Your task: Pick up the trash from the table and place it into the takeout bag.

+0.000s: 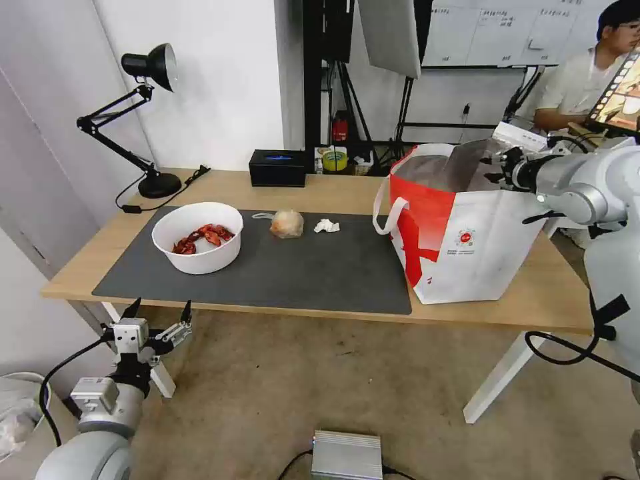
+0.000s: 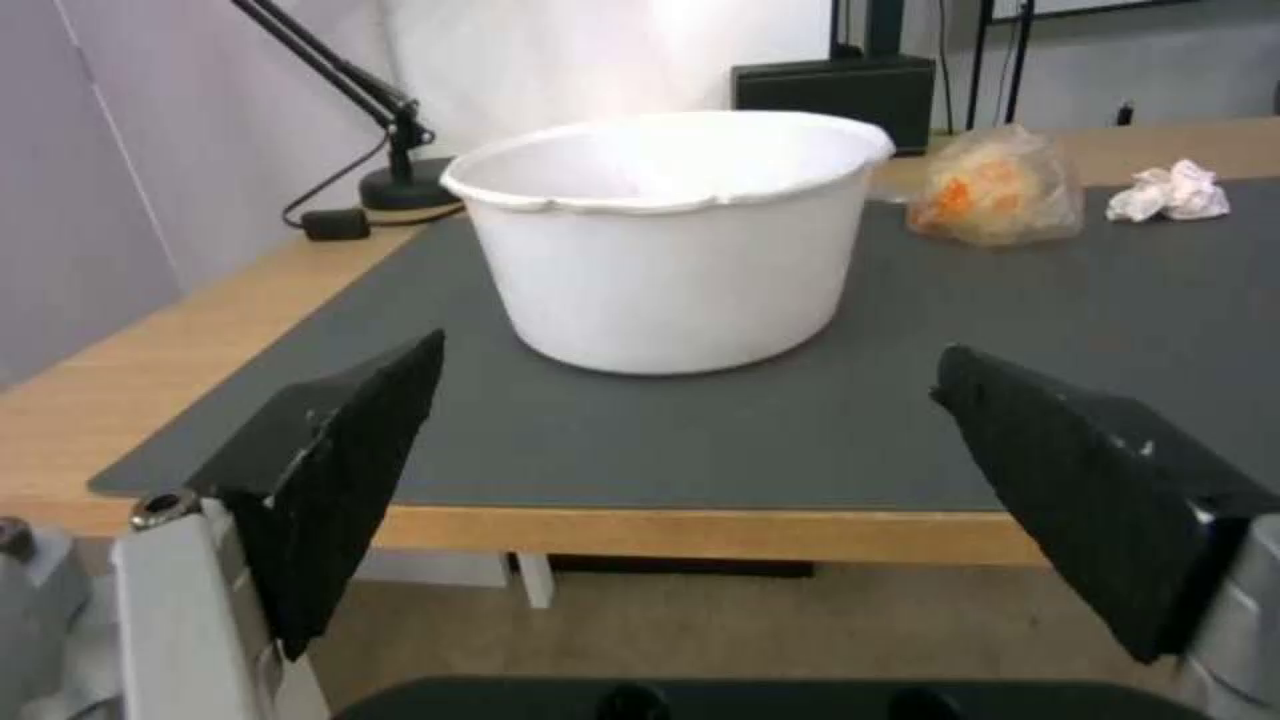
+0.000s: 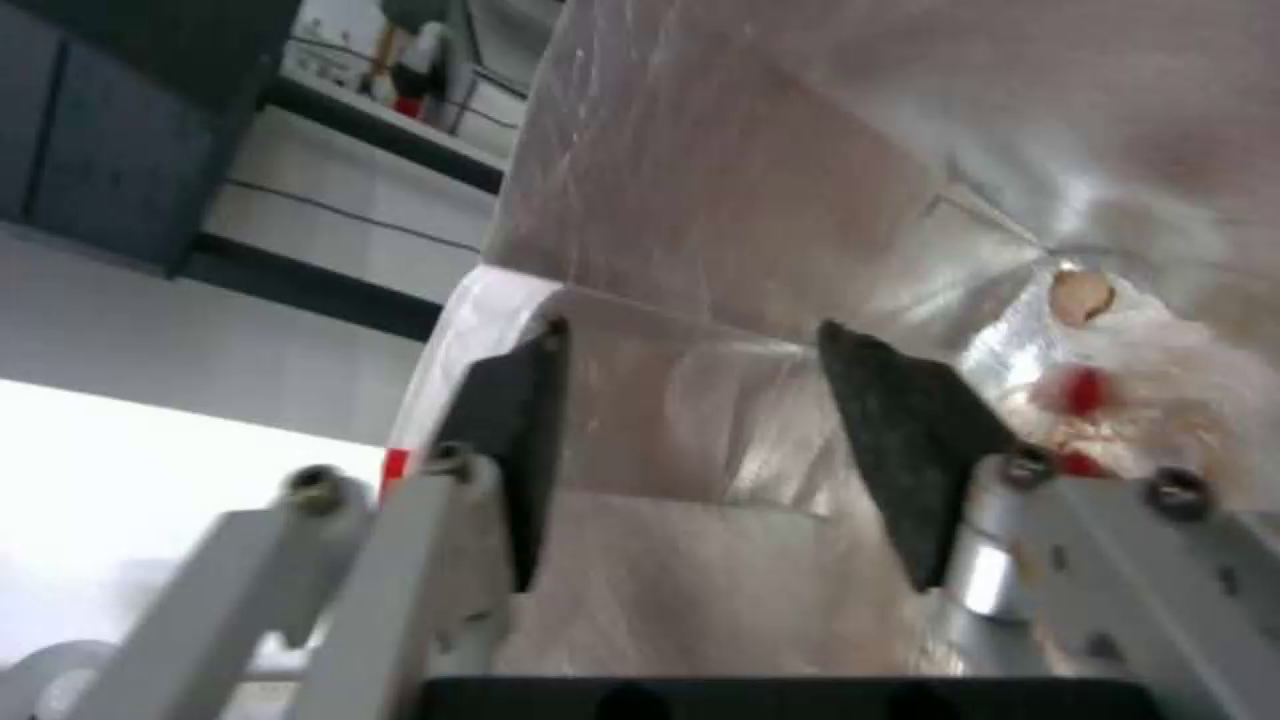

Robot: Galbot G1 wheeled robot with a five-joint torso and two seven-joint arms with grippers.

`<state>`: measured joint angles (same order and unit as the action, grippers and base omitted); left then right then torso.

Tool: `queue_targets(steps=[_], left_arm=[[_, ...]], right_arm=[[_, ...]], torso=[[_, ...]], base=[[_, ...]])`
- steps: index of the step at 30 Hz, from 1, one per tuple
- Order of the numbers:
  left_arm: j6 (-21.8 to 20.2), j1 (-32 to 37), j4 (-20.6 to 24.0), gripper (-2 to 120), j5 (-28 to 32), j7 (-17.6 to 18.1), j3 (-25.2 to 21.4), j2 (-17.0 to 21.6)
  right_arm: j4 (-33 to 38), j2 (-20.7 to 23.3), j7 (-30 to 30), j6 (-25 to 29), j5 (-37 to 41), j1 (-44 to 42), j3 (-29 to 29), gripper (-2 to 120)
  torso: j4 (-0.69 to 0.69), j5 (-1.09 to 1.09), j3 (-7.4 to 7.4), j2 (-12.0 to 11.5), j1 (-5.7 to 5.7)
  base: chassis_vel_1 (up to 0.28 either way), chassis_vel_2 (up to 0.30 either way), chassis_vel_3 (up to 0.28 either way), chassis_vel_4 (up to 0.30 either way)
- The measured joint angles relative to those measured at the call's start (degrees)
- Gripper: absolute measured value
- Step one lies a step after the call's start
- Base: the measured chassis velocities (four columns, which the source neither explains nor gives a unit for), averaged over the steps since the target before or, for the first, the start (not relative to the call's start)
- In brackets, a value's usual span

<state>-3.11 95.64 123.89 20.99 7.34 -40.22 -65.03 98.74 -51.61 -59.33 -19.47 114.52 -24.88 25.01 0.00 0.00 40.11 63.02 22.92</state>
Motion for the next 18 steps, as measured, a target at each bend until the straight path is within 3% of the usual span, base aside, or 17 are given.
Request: queue_targets(steps=[6, 10, 16, 18], left_arm=[[0.0, -0.4, -0.2, 100, 0.0, 0.0, 0.3, -0.1], [0.3, -0.7, -0.3, 100, 0.2, 0.0, 0.0, 0.0], [1.2, -0.7, -0.7, 100, 0.2, 0.0, -0.4, -0.2], [1.4, -0.7, -0.7, 100, 0.3, 0.0, -0.8, -0.3]], right_arm=[[2.2, -0.1, 9.7, 2.8, -6.0, -2.5, 0.0, 72], [5.2, 0.8, 25.4, 7.1, -16.6, -6.2, -1.5, 90], [9.1, 1.9, 34.7, 10.9, -24.5, -9.3, -3.4, 100], [11.3, 2.7, 41.4, 13.6, -29.4, -12.0, -4.6, 100]], torso=[[0.01, -0.01, 0.00, 0.0, 0.00], [0.00, 0.00, 0.00, 0.0, 0.00], [0.00, -0.01, 0.00, 0.0, 0.00], [0.01, -0.01, 0.00, 0.0, 0.00]], base=[[0.000, 0.000, 0.000, 0.000], [0.000, 0.000, 0.000, 0.000], [0.000, 0.000, 0.000, 0.000], [0.000, 0.000, 0.000, 0.000]])
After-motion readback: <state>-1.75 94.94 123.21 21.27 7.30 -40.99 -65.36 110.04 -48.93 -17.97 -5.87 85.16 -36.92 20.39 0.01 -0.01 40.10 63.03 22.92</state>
